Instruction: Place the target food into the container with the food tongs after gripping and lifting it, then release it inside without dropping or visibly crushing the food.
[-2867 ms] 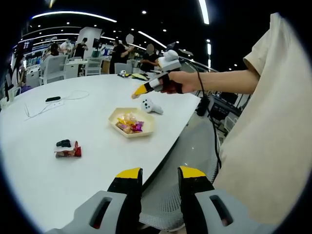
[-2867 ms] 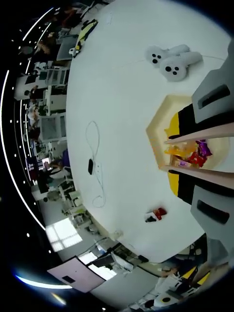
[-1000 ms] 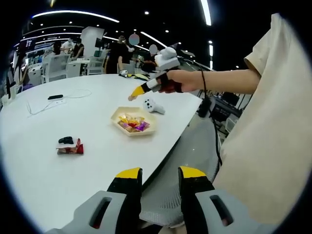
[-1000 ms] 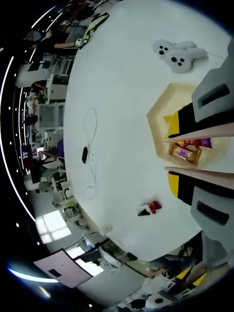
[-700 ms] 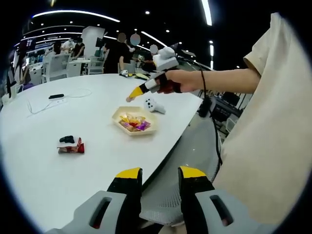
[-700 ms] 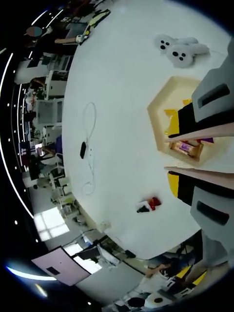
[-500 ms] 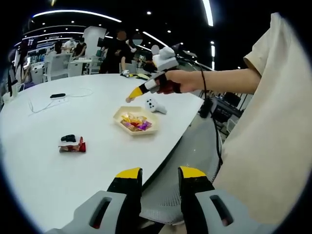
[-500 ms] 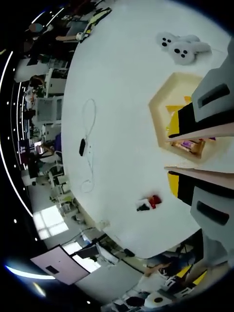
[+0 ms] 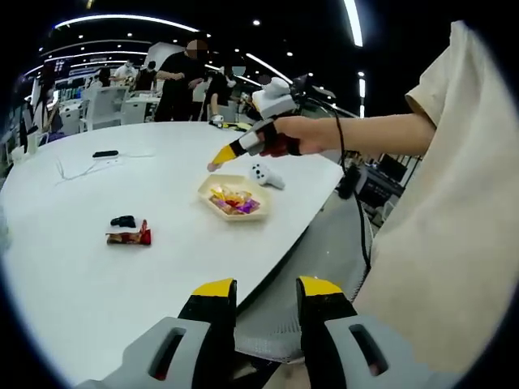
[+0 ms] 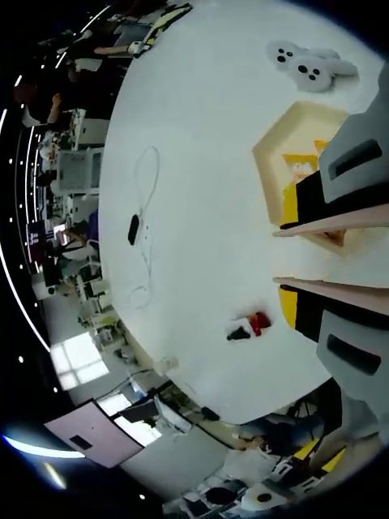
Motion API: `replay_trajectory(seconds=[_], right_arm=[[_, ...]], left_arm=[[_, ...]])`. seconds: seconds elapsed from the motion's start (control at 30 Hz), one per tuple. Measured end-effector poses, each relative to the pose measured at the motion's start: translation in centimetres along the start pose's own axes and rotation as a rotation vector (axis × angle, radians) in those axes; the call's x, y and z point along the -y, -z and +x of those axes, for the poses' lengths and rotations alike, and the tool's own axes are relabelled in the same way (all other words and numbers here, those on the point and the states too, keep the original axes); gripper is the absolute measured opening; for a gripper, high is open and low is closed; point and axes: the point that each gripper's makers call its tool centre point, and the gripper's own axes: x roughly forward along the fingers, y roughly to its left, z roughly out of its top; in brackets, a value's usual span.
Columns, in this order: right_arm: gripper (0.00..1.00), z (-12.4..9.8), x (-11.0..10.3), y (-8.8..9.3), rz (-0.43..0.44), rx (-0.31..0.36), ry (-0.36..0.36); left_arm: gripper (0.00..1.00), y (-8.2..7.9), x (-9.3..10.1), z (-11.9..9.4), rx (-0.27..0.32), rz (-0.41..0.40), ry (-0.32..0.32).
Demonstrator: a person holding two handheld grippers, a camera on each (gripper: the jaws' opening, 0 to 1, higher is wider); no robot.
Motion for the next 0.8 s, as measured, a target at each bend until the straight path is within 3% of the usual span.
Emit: replay_trajectory(seconds=[0.47, 0.8], right_arm=[[0.26, 1.4, -2.1, -0.9, -0.012, -0.009, -0.036], [0.26, 1.3, -3.1, -1.4, -0.019, 0.002, -0.044]], left_arm=[[0.28, -0.3, -0.7, -0.8, 0.022, -0.018, -0.028], [0.28, -0.1, -0.4, -1.0, 0.016, -0.005, -0.012]])
